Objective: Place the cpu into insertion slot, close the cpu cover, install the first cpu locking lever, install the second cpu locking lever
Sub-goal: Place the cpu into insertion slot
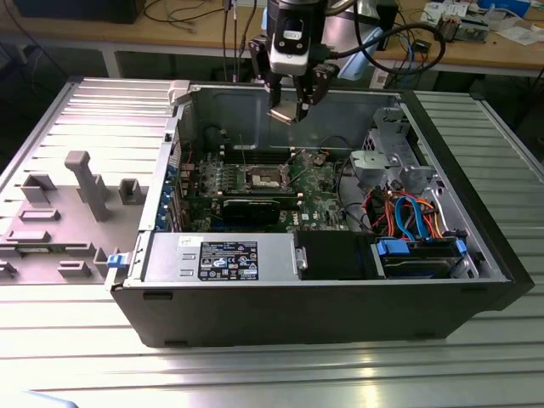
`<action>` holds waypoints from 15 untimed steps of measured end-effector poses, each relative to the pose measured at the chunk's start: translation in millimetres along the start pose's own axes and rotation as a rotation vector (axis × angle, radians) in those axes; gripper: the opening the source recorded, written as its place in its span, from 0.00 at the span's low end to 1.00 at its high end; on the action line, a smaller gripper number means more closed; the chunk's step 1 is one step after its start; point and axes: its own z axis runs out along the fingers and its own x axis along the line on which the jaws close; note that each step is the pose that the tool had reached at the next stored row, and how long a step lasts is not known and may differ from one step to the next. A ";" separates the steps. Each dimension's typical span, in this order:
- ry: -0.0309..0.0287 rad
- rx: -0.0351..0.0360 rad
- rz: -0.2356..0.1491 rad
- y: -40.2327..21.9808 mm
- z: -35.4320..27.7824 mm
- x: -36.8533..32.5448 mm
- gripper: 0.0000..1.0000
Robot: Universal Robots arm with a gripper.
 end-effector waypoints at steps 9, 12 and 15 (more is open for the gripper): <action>-0.0042 -0.0009 0.054 -0.2 1.0 0.2 0.54; -0.0071 -0.0015 0.097 -0.3 1.7 0.2 0.54; -0.0100 -0.0024 0.135 -0.5 2.9 0.3 0.54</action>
